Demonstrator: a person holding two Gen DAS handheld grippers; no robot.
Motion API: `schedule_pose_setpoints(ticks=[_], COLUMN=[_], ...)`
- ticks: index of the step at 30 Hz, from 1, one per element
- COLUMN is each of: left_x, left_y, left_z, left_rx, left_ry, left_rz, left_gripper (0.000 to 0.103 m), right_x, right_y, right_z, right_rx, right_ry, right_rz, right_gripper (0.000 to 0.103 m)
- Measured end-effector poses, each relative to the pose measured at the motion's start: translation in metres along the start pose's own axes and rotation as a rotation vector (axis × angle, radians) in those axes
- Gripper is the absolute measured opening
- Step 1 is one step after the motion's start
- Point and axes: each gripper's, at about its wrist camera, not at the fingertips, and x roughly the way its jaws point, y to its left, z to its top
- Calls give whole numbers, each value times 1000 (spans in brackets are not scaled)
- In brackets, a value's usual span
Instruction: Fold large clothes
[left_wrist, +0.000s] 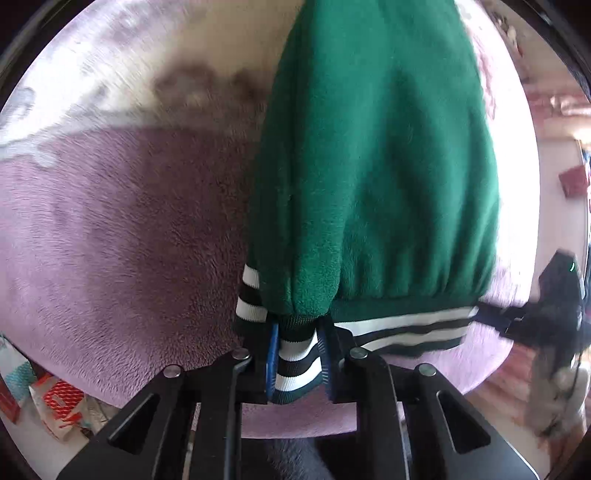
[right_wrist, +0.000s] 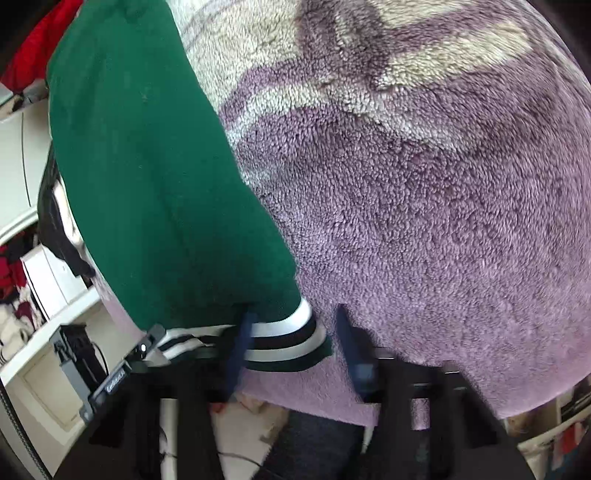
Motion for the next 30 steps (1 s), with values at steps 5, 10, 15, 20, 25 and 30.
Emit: schedule_pose_setpoints(ticks=[5,10,15,20,25,30], left_x=[-48,-3,-13,-37,-28,-17], left_y=[8,49,57,101,111,80], left_z=[-2,12,2,-22,-20,-3], left_rx=[10,-9,-8,-155,-232,-124], left_ry=[-86,29,34,16,7,-12], left_rz=[-26,-2,-29,-147,-244,-231], left_gripper=[12,14,24,31,40,44], right_x=[-20,-13,-22,-30,4,-15], right_y=[23,17,11,-9,-6,-22], right_z=[-30,-45,-38,6,14,-5], right_rx=[-47,-87,-54,-122,-131,-4], right_ry=[-43,68,38,51,65,55], right_rz=[-46,-68,37,164,296,324], right_gripper=[0,0,26,89,44,30])
